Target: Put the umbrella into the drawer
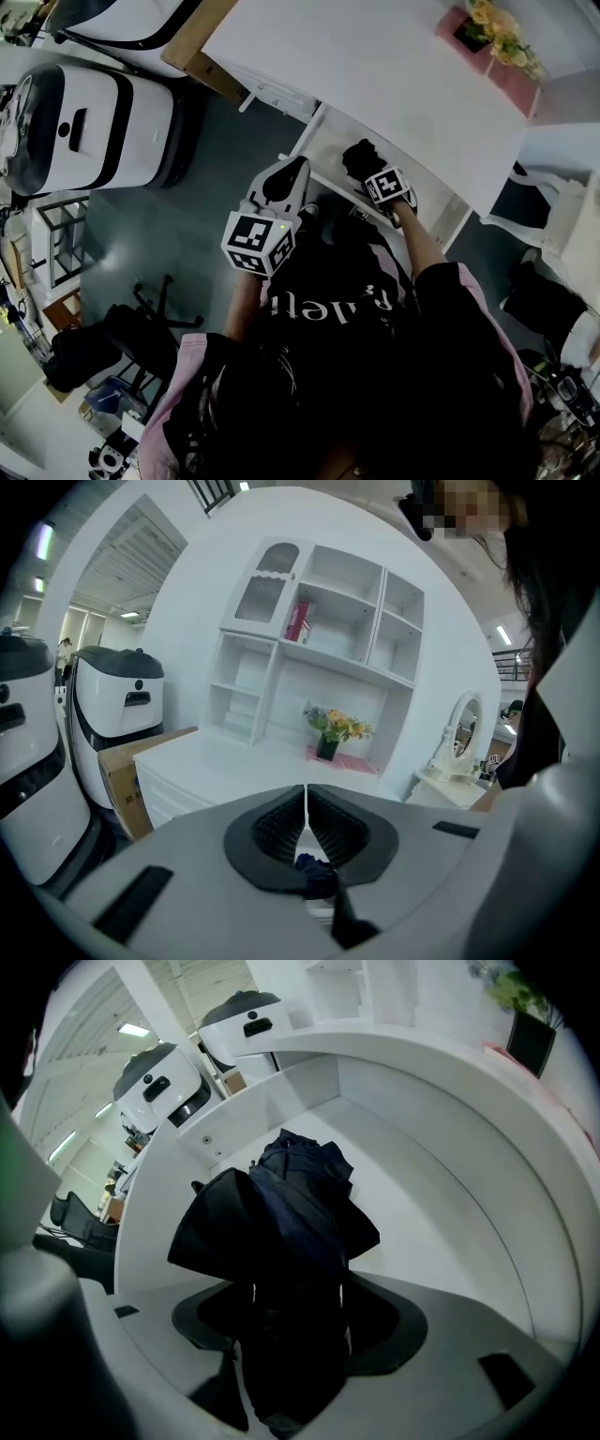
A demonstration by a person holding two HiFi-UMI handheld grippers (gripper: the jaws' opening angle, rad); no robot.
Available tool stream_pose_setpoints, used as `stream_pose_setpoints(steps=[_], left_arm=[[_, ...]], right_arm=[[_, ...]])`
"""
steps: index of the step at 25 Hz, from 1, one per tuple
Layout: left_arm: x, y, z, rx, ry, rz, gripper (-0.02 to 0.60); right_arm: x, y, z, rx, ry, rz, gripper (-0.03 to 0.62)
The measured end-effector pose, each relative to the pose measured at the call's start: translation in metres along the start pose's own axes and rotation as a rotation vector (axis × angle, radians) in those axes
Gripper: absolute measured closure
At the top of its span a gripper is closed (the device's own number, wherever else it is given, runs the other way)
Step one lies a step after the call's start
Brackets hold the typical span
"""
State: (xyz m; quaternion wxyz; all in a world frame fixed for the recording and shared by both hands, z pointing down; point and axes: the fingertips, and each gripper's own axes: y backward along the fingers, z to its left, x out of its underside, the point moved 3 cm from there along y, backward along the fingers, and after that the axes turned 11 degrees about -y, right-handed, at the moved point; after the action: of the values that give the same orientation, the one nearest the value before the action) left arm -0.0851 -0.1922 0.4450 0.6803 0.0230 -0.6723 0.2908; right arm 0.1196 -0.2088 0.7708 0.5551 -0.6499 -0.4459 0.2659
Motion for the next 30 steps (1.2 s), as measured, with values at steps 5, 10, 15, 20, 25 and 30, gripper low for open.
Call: stream_pose_setpoints(steps=[5,10,15,20,25,30], left_arm=[[0.001,0.003,0.006,0.039,-0.011,0.000,0.560],[0.001,0.004,0.010,0.090,-0.034,0.000,0.560],[0.003,0.005,0.013,0.147,-0.055,-0.004,0.560],[0.003,0.005,0.009,0.215,-0.072,-0.017,0.560],[0.001,0.008,0.002,0.301,-0.099,-0.033,0.560],[0.002,0.017,-0.006,0.394,-0.133,-0.040,0.560]], right_arm=[[0.001,0.000,0.002,0.012,-0.024,0.013,0.312],[0.001,0.012,0.003,0.068,-0.054,-0.031,0.312],[-0.003,0.041,0.007,0.066,-0.150,-0.160,0.313],[-0.008,0.093,0.021,-0.010,-0.342,-0.392,0.313],[-0.016,0.159,0.048,-0.062,-0.443,-0.653,0.313],[-0.012,0.219,0.086,-0.091,-0.474,-0.859,0.313]])
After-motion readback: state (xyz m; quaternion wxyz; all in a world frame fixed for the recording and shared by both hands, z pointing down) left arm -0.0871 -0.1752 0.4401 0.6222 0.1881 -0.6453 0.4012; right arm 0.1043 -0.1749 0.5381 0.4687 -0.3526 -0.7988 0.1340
